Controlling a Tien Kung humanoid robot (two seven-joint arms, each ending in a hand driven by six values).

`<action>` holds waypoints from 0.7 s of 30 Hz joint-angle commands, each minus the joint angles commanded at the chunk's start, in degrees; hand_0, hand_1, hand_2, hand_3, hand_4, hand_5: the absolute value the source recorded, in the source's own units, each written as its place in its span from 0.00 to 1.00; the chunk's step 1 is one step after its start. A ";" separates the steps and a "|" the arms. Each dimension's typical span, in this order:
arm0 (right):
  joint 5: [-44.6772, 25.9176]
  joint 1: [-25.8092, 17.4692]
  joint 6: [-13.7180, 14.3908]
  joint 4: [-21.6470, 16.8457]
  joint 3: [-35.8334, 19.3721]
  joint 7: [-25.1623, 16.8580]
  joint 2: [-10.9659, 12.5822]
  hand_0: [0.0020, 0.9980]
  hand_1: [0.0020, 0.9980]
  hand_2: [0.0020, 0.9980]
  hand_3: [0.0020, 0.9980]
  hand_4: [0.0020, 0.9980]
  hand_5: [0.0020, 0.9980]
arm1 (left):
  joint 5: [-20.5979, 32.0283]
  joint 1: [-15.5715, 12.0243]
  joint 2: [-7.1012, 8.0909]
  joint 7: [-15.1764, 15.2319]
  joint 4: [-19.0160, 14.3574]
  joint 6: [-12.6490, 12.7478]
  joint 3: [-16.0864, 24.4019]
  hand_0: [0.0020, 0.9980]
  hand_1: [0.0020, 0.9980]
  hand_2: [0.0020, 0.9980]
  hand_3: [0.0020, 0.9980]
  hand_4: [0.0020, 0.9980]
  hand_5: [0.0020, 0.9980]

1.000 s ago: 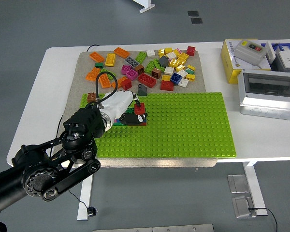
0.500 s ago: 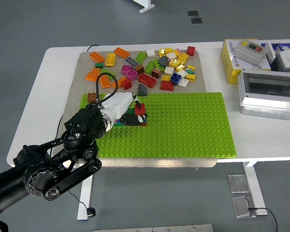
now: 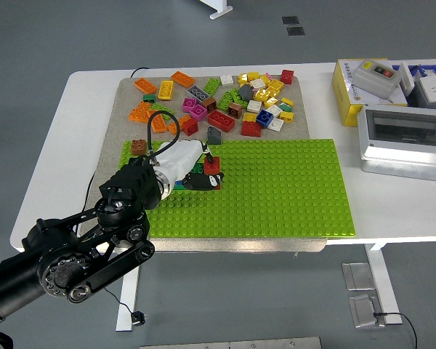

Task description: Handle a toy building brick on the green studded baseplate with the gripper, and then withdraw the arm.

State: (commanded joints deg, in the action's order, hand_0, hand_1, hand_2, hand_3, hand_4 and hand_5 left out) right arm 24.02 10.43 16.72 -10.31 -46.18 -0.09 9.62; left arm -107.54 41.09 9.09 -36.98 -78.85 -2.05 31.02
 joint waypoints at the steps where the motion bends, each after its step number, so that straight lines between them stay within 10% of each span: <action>1: 0.00 0.00 0.00 0.00 0.00 0.00 0.00 0.69 0.64 0.62 0.66 0.40 0.79 | 0.05 0.01 -0.01 0.00 0.07 -0.01 -0.11 0.94 0.92 0.90 0.66 0.69 0.59; 21: -0.11 -0.30 0.01 0.00 0.20 -0.02 0.01 0.69 0.64 0.62 0.66 0.40 0.79 | 0.39 -0.32 -0.14 0.00 1.64 0.31 -0.75 0.94 0.92 0.90 0.66 0.69 0.58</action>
State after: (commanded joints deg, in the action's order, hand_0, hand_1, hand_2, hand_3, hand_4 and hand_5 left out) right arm 23.90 10.13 16.74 -10.31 -45.98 -0.11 9.63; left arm -107.15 40.77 8.95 -36.98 -77.21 -1.74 30.27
